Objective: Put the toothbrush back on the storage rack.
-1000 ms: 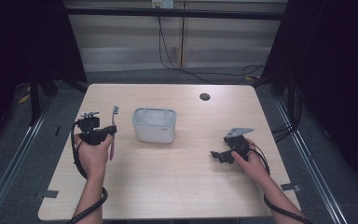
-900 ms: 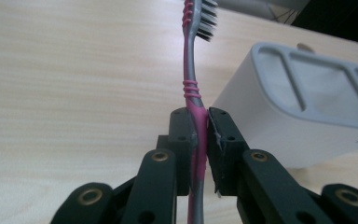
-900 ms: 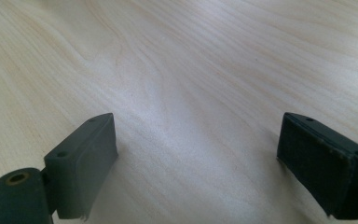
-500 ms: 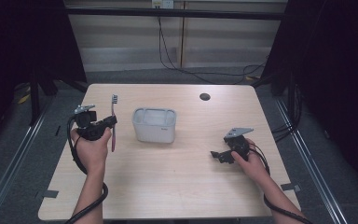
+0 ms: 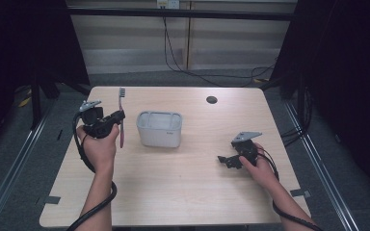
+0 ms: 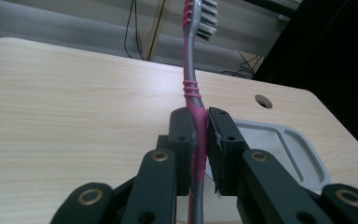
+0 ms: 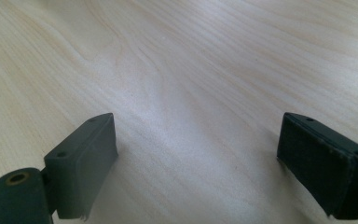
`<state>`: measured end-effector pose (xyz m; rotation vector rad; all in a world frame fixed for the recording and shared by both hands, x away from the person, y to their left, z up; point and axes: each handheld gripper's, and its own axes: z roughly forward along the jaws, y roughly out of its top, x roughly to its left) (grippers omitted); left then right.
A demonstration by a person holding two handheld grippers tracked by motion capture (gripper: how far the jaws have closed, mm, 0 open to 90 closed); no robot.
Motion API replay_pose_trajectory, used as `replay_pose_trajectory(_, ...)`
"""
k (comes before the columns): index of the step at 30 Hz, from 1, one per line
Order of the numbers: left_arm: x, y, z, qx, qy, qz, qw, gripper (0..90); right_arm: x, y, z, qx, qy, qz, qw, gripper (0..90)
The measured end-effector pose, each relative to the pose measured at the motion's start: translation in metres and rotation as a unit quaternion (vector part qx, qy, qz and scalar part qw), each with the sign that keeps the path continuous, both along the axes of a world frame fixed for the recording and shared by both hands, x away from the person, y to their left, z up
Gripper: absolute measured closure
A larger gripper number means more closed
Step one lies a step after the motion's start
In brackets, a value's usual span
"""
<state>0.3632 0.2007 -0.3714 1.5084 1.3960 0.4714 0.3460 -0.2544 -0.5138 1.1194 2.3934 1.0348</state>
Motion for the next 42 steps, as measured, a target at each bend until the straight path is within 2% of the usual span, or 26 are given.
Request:
replay_pose_trajectory(13,0.01,-0.009,0.013,-0.003,-0.022,-0.004,0.9997,80.5,0.0,0.0,0.0,0.0,0.0,0.0,1.0,11.2)
replay_pose_trajectory(16,0.013,-0.011,0.015,-0.005,-0.023,-0.005,0.9997,80.5,0.0,0.0,0.0,0.0,0.0,0.0,1.0,11.2)
replay_pose_trajectory(26,0.021,-0.019,0.017,0.01,-0.023,-0.01,0.9996,80.6,0.0,0.0,0.0,0.0,0.001,0.0,1.0,11.3)
replay_pose_trajectory(31,0.024,-0.021,0.018,-0.001,-0.025,-0.014,0.9996,80.5,0.0,0.0,0.0,0.0,0.0,0.0,1.0,11.2)
replay_pose_trajectory(42,0.031,-0.027,0.024,0.002,-0.033,-0.019,0.9993,80.5,0.0,0.0,0.0,0.0,0.0,0.001,1.0,11.2)
